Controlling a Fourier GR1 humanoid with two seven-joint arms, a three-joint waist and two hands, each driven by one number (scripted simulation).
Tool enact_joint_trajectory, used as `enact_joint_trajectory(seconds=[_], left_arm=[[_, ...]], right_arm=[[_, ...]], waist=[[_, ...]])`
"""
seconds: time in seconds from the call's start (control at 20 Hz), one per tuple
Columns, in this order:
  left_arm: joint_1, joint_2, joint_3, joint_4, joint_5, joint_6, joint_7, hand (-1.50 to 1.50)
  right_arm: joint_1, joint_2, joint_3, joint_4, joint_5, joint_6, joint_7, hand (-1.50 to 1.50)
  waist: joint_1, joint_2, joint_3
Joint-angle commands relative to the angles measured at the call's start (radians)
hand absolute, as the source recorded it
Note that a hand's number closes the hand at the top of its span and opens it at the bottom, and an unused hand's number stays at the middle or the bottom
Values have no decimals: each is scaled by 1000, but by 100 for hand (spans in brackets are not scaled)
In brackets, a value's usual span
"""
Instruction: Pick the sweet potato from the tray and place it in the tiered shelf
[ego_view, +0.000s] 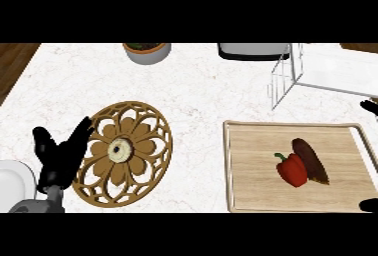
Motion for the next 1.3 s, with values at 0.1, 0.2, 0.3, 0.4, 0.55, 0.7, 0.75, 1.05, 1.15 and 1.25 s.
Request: enact_joint_trajectory(seconds=[0.1, 0.2, 0.3, 0.4, 0.55, 0.7, 0.75, 1.05, 1.15, 1.25], left_arm=[[-5, -42, -11, 85, -16, -35, -51, 0], [17, -4, 23, 52, 10, -66, -15, 0], [-27, -54, -4, 77, -38, -8, -21, 0], [19, -18, 25, 47, -3, -59, -11, 0], [3, -37, 24, 48, -30, -45, -1, 0], [15, -31, 41, -28, -30, -23, 65, 0], [-17, -89, 7, 60, -71, -4, -5, 0], [21, -38, 80, 24, -41, -80, 23, 0], [-11, -70, 68, 28, -69, -44, 42, 0], [-51, -76, 71, 109, -83, -75, 0, 0]], right_arm=[[-162, 101, 206, 18, 205, -26, 269, -150], [-160, 111, 208, 49, 216, 26, 270, -150], [-222, 206, 317, 145, 317, -11, 292, -150], [-219, 216, 337, 130, 325, 37, 327, -150], [-182, 243, 348, 155, 394, 41, 288, -150], [-220, 288, 347, 154, 418, 94, 379, -150], [-201, 282, 358, 222, 456, 65, 310, -150], [-124, 298, 303, 149, 544, 81, 316, -150], [-144, 342, 326, 104, 576, 115, 385, -150], [-148, 361, 316, 245, 617, 44, 268, -150]], waist=[[9, 8, -5], [0, 4, -4], [7, 7, -4], [5, 5, -4], [-7, 4, -3], [-4, 3, -3], [-8, 4, -3], [-11, 2, -3], [-12, 2, -3], [-12, 4, -3]])
